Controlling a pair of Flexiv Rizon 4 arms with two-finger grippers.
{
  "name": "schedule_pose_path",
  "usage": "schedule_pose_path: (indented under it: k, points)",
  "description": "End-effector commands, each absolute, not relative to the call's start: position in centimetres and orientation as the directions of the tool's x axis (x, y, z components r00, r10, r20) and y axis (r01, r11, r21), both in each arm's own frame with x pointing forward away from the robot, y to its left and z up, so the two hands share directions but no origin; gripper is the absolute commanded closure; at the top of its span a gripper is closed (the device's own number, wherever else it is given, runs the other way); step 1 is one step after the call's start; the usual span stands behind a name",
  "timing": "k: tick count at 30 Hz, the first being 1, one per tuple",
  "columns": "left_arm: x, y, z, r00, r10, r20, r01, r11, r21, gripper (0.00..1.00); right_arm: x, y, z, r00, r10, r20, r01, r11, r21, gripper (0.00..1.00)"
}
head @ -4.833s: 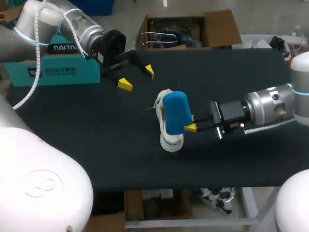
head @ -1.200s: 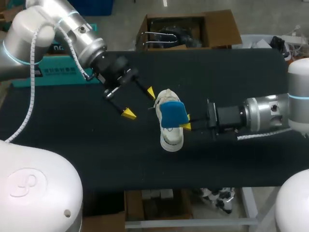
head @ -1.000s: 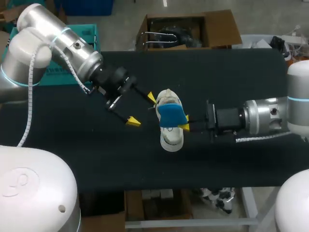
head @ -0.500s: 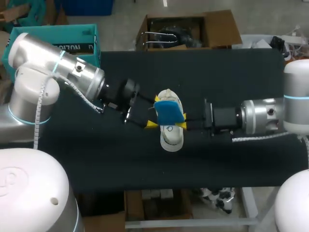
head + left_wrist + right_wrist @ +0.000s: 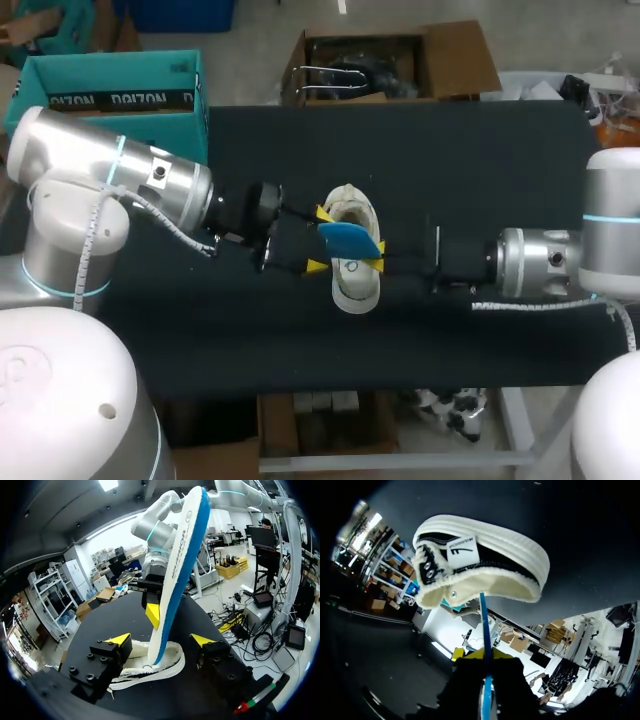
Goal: Open the shoe tongue, take the insole out of the shoe, put the insole back into the shoe, and pack the shoe into the shoebox
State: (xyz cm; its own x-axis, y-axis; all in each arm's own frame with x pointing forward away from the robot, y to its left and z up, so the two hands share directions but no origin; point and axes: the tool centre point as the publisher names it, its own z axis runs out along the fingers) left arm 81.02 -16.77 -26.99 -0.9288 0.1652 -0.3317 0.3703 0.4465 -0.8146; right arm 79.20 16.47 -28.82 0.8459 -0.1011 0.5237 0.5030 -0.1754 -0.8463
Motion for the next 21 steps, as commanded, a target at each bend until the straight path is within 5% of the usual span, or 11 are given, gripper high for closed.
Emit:
schedule_pose_path:
  k: [1, 11, 14, 21]
  points:
    - [81.9, -16.8, -27.2, -0.924, 0.218, -0.313, 0.379, 0.436, -0.816, 0.32, 80.1, 17.0, -30.0, 0.846, -0.113, 0.521, 0.507, -0.130, -0.852, 1.00]
    - [82.8, -17.6, -28.5, -0.901, 0.313, -0.299, 0.419, 0.461, -0.782, 0.52, 80.7, 17.4, -30.4, 0.837, -0.136, 0.531, 0.515, -0.133, -0.847, 1.00]
    - [83.1, -17.7, -28.9, -0.898, 0.329, -0.292, 0.423, 0.463, -0.779, 0.71, 80.8, 17.5, -30.4, 0.836, -0.143, 0.530, 0.513, -0.136, -0.847, 1.00]
    - [83.7, -18.0, -29.7, -0.895, 0.344, -0.284, 0.426, 0.467, -0.775, 0.80, 81.0, 17.6, -30.2, 0.834, -0.151, 0.531, 0.512, -0.147, -0.846, 1.00]
